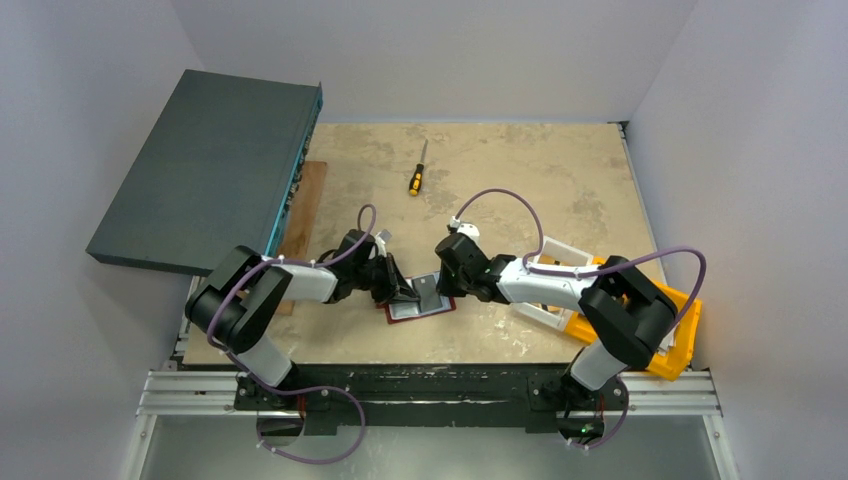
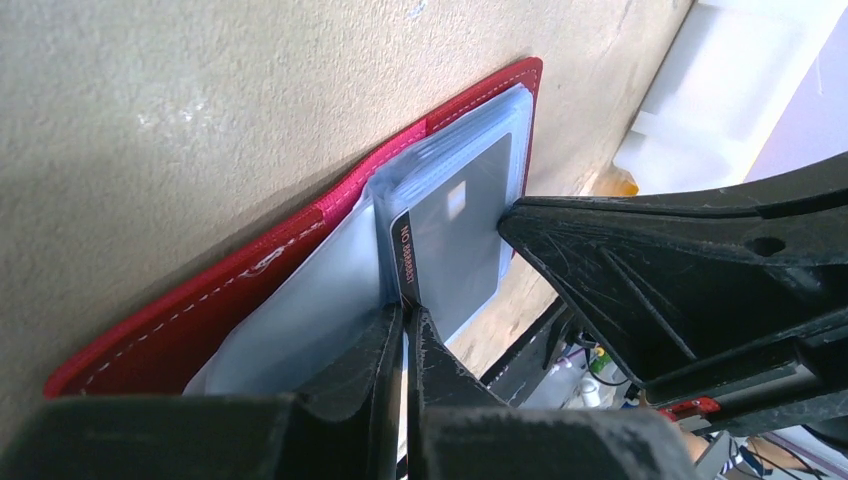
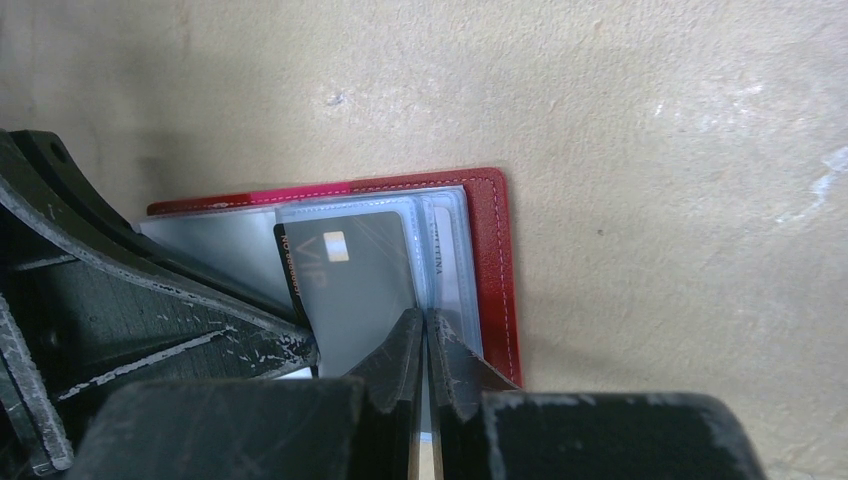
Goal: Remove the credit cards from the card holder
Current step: Remove the credit card from the card holder.
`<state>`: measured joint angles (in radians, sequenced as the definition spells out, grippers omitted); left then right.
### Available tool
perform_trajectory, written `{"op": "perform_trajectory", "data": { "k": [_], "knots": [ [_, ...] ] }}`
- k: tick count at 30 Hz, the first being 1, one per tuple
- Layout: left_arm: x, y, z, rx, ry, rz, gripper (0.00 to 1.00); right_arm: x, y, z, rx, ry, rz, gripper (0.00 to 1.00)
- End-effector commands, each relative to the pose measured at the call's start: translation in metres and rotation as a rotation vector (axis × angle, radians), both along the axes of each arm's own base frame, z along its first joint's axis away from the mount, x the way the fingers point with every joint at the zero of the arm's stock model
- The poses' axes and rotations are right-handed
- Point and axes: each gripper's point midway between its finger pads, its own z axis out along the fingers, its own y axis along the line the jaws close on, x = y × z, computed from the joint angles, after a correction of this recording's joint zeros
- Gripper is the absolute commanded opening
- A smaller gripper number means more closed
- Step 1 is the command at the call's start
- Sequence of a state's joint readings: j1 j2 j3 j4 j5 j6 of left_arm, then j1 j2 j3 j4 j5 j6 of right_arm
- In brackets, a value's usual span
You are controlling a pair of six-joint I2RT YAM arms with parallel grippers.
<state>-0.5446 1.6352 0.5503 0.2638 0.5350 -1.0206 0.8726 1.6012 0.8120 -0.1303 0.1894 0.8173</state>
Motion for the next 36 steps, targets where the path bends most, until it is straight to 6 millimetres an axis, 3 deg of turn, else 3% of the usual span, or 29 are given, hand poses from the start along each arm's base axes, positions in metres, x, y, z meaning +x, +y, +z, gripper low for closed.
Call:
{"op": "perform_trajectory", "data": {
  "k": [1, 14, 28, 36],
  "knots": [
    [0.0, 0.007, 0.0, 0.062, -0.029, -0.013, 0.0, -0.051, -0.059, -0.063, -0.206, 0.233, 0.0, 0.0],
    [-0.001, 0.018, 0.004, 0.134, -0.036, -0.022, 0.0, -0.044, -0.082, -0.07, -0.195, 0.25, -0.051, 0.0],
    [0.002, 0.006, 0.014, 0.05, -0.055, -0.024, 0.0, -0.035, -0.081, -0.065, -0.211, 0.212, -0.032, 0.0],
    [0.004, 0.004, 0.013, 0.002, -0.066, 0.021, 0.08, -0.039, -0.082, -0.07, -0.216, 0.224, -0.025, 0.0]
  ]
}}
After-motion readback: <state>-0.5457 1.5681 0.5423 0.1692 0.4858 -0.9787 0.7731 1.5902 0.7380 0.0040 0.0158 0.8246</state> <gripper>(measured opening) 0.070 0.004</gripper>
